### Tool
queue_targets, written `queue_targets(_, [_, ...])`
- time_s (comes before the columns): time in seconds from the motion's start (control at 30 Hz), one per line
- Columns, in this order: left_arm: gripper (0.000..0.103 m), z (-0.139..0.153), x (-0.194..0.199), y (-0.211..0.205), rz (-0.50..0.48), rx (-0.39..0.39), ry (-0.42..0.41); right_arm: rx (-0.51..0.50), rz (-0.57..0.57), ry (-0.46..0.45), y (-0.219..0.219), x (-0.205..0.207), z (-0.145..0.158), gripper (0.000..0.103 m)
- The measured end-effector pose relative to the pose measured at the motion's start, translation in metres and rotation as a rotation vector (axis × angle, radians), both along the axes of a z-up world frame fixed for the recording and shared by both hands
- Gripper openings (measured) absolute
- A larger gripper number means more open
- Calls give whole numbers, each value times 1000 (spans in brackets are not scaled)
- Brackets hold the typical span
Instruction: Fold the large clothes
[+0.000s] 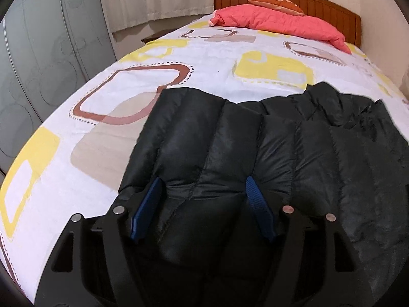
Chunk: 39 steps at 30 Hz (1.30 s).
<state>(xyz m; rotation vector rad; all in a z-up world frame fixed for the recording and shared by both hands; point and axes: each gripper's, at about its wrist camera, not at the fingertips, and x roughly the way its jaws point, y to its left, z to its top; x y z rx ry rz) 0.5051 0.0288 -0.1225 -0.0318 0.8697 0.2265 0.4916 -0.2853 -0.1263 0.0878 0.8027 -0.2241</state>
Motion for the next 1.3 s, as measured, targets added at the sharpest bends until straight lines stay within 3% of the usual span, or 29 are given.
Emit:
queue_targets(0.2, [82, 30, -58, 32, 9, -112, 7, 60, -20, -22, -25, -61, 31, 67])
queue_targets(0.4, [82, 32, -162, 79, 57, -241, 30, 99, -73, 28, -63, -150, 37, 67])
queue_targets(0.5, [82, 24, -208, 97, 71, -284, 63, 122, -107, 52, -85, -207, 33, 67])
queue_targets(0.73, [82, 1, -314, 128, 113, -490, 123, 186, -143, 106, -106, -316, 13, 67])
queue_targets(0.93, [82, -2, -370, 130, 101, -644, 105, 277, -144, 141, -103, -379, -8, 67])
queue_targets(1.0, [82, -10, -385, 130, 89, -761, 111, 301, -123, 129, -96, -397, -11, 67])
queue_targets(1.07, [80, -15, -394, 127, 73, -823, 117, 334, -92, 113, -89, -414, -11, 67])
queue_targets(1.13, [75, -17, -404, 121, 44, -830, 103, 399, -46, 108, -84, -424, -15, 67])
queue_targets(1.2, [65, -16, -411, 117, 28, -806, 90, 386, -23, 91, -76, -430, -14, 65])
queue_targets(1.27, [60, -14, -413, 112, 20, -804, 85, 374, -17, 91, -72, -430, -14, 48])
queue_targets(1.3, [59, -13, -414, 110, 22, -804, 82, 388, -20, 90, -72, -430, -16, 44])
